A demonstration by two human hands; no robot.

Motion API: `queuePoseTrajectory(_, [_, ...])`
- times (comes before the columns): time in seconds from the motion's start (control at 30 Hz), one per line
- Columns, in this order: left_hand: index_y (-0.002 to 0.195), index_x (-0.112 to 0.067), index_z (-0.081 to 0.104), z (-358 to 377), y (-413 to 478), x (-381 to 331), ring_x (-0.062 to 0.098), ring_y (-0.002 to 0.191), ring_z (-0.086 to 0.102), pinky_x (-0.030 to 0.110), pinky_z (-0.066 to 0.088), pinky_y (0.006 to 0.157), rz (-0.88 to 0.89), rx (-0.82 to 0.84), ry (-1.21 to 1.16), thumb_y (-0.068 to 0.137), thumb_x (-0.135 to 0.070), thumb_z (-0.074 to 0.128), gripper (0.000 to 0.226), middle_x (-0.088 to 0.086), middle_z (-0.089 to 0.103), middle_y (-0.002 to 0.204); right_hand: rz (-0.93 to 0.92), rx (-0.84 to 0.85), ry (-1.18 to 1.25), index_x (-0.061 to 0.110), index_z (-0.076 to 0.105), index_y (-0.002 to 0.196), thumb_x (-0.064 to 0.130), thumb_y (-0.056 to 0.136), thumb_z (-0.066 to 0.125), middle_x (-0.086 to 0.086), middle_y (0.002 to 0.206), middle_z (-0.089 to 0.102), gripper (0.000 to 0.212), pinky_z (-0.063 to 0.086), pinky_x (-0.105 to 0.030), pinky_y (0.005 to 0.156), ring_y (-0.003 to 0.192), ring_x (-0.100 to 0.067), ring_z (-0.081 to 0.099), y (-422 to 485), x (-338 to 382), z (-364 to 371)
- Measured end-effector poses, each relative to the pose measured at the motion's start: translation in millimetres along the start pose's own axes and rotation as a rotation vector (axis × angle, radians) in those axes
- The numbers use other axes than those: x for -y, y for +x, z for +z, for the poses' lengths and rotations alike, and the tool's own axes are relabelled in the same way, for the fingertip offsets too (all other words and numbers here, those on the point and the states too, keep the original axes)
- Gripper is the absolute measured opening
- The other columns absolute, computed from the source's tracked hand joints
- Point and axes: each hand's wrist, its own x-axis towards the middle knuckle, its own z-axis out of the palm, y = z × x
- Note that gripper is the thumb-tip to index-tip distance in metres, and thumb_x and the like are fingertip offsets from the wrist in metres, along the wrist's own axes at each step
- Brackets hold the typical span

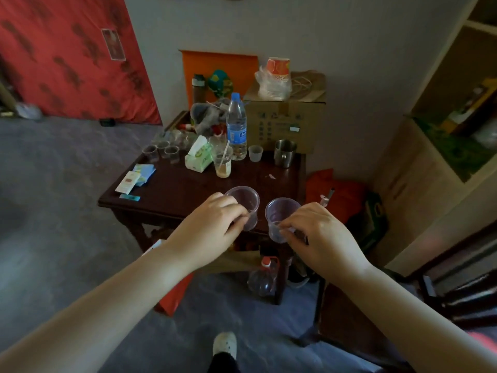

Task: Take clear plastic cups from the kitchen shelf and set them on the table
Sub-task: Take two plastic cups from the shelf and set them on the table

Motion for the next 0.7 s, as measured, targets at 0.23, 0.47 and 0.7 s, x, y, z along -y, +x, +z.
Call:
queuePoseTrajectory(0.23, [0.098,-0.016,0.068,29.3,88.3,94.9,0.015,0.092,0.051,0.024,0.043,0.076,0.066,0.017,-0.012,0.089,-0.021,0.055,0.016,-0.004,0.064,0.091,0.074,0.008,-0.082,0.024,0.070,0.090,0.025,0.081,0.066,0.010,0.080,0.068,0.010,0.049,-0.033,0.064,0.083,-0.013,0.053,87.6,-63.2,39.2])
queuePoseTrajectory(0.47, [0.095,-0.017,0.068,73.2,156.1,172.0,0.015,0.090,0.053,0.034,0.051,0.072,0.039,0.103,-0.073,0.089,-0.022,0.055,0.015,-0.005,0.063,0.083,0.210,0.054,-0.083,0.022,0.072,0.083,0.028,0.084,0.064,0.009,0.078,0.070,0.011,0.050,-0.035,0.065,0.084,-0.014,0.055,148.5,-121.8,79.6])
queuePoseTrajectory(0.7, [0.091,-0.014,0.068,126.6,202.1,213.1,0.017,0.092,0.053,0.035,0.053,0.068,-0.073,0.160,-0.083,0.088,-0.021,0.055,0.015,-0.002,0.064,0.084,0.237,0.173,-0.115,0.018,0.070,0.086,0.027,0.087,0.059,0.006,0.082,0.068,0.014,0.051,-0.035,0.063,0.087,-0.015,0.054,184.1,-183.2,121.9])
